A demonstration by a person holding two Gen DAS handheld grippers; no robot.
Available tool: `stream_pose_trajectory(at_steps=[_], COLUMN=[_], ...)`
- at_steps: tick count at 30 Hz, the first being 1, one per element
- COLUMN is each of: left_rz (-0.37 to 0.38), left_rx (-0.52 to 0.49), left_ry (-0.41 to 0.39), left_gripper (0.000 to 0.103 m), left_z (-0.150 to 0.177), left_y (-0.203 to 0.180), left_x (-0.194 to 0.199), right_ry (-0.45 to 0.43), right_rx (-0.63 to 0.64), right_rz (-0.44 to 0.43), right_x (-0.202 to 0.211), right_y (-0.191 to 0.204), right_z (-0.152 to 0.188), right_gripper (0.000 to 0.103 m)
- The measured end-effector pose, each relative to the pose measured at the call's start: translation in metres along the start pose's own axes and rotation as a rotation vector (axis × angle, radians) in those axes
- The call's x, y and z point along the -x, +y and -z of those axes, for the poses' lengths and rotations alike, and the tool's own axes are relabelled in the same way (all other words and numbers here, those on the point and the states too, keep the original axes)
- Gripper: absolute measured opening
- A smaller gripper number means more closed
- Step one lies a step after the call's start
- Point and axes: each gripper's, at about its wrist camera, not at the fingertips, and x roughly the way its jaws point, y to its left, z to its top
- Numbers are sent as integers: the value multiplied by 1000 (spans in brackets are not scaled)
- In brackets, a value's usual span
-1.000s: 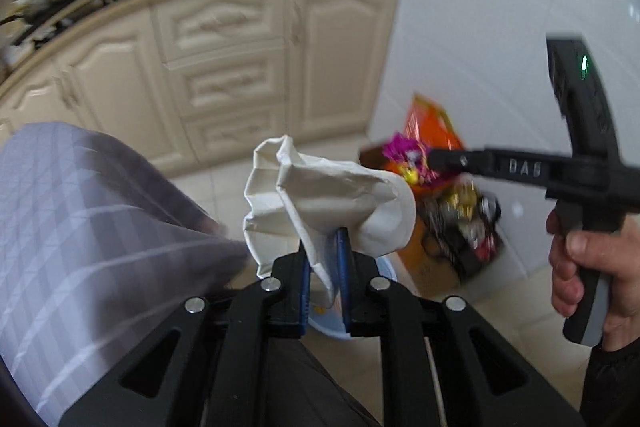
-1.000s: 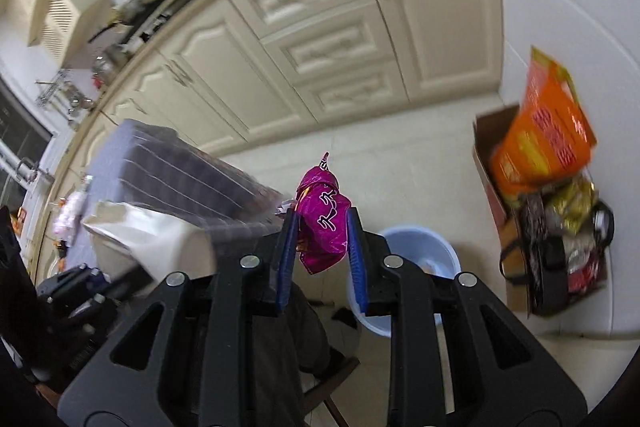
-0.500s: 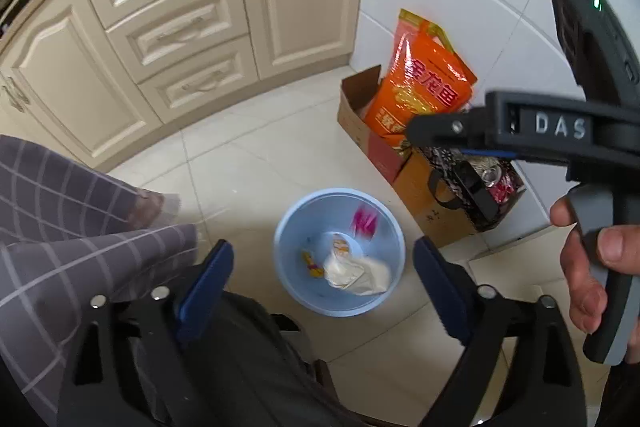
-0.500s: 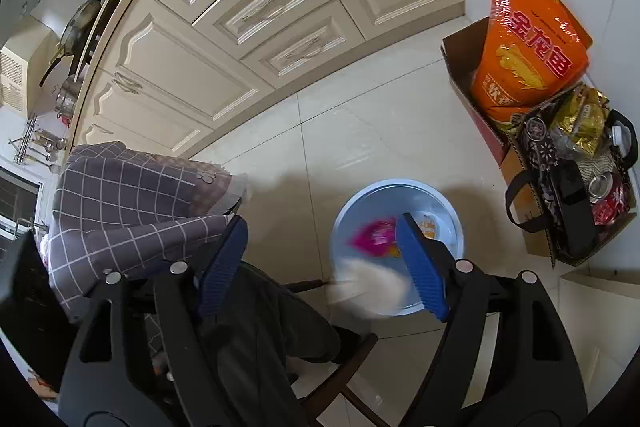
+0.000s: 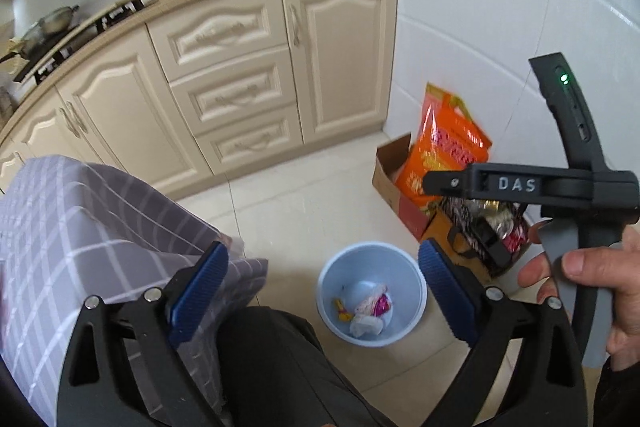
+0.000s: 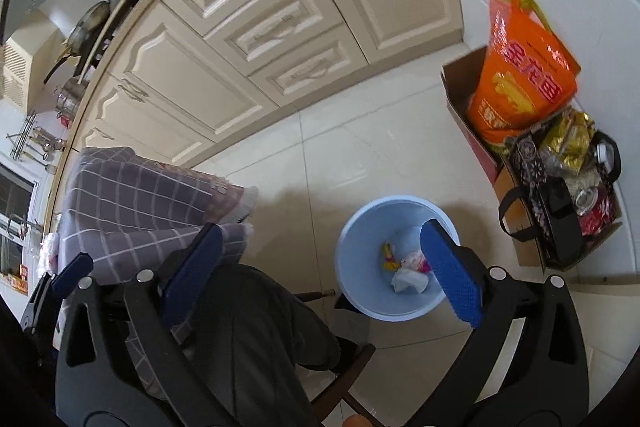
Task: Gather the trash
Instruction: 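Move both tools back toward the remaining trash on the table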
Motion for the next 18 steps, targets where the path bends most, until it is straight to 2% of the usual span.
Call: stream_pose_trajectory(at_steps=[9,18], left_rz=[-40,-140], left_rx=[73,200], left_ry=[-148,-258], left_gripper=[96,96], left_z=[-10,3], left_y=[25,79], left_x=[73,146], right_ry=[-97,-153], right_rx=[127,260], right_rz=[-71,-164], right_x=[47,77], right_y=[72,161], right_z=[-11,-4], right_gripper=[97,97])
